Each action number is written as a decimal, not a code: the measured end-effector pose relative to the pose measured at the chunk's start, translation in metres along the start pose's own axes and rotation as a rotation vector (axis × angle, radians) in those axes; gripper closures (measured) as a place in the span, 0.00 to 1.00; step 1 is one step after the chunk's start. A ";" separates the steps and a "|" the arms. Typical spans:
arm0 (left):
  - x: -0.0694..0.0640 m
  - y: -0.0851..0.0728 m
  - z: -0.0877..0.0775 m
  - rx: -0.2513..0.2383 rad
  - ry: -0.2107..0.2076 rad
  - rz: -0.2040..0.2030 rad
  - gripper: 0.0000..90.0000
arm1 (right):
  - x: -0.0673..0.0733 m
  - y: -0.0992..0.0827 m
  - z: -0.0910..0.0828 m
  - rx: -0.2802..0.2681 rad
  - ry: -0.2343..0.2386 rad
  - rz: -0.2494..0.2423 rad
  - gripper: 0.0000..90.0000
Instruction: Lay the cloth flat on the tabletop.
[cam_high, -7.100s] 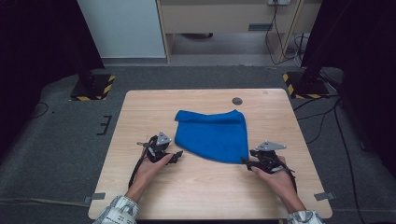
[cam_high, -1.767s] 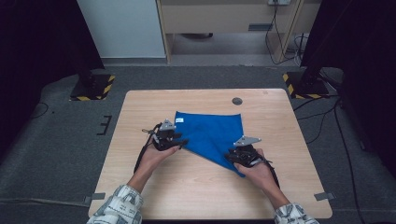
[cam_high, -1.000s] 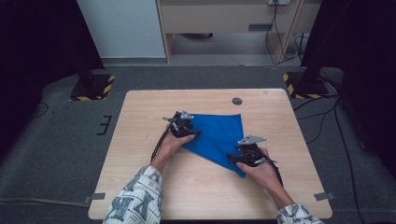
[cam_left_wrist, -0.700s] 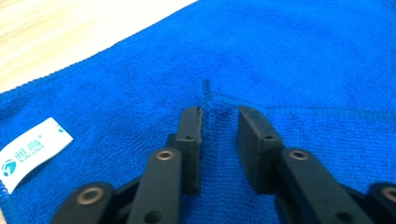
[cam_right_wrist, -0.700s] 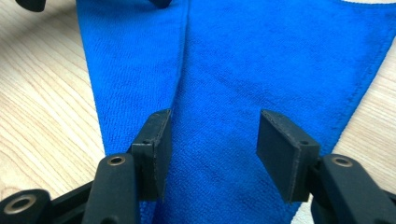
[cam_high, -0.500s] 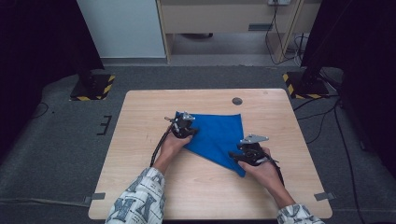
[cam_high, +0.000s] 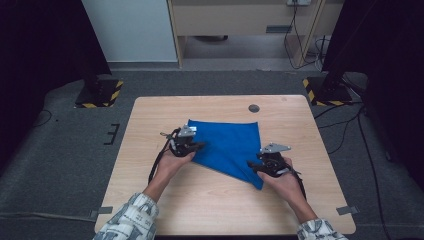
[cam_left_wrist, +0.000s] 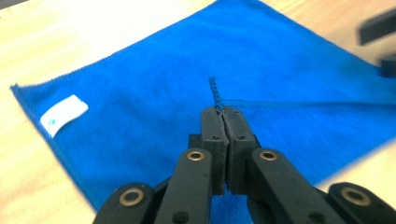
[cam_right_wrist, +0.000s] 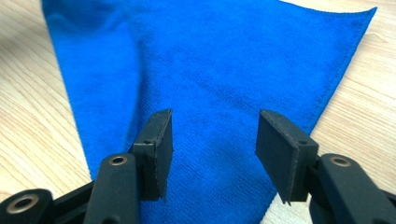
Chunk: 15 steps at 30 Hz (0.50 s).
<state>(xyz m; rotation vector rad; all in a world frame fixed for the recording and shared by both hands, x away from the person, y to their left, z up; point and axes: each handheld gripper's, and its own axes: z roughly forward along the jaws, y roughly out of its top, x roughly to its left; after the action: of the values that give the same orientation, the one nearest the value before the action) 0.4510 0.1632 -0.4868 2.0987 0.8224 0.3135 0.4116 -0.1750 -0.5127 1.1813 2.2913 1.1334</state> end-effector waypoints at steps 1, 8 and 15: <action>-0.002 -0.004 -0.005 0.000 -0.003 0.005 0.98 | 0.001 0.000 0.000 0.005 -0.001 0.000 0.51; -0.019 -0.039 -0.033 -0.019 -0.038 0.013 0.98 | 0.002 -0.003 -0.003 0.015 -0.011 -0.006 0.48; -0.028 -0.066 -0.052 -0.016 -0.061 0.019 0.97 | 0.006 -0.005 -0.005 0.031 -0.015 -0.027 0.45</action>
<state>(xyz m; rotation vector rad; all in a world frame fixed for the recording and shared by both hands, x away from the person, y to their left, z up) 0.3756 0.2052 -0.5046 2.0913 0.7621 0.2634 0.4023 -0.1746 -0.5131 1.1627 2.3145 1.0791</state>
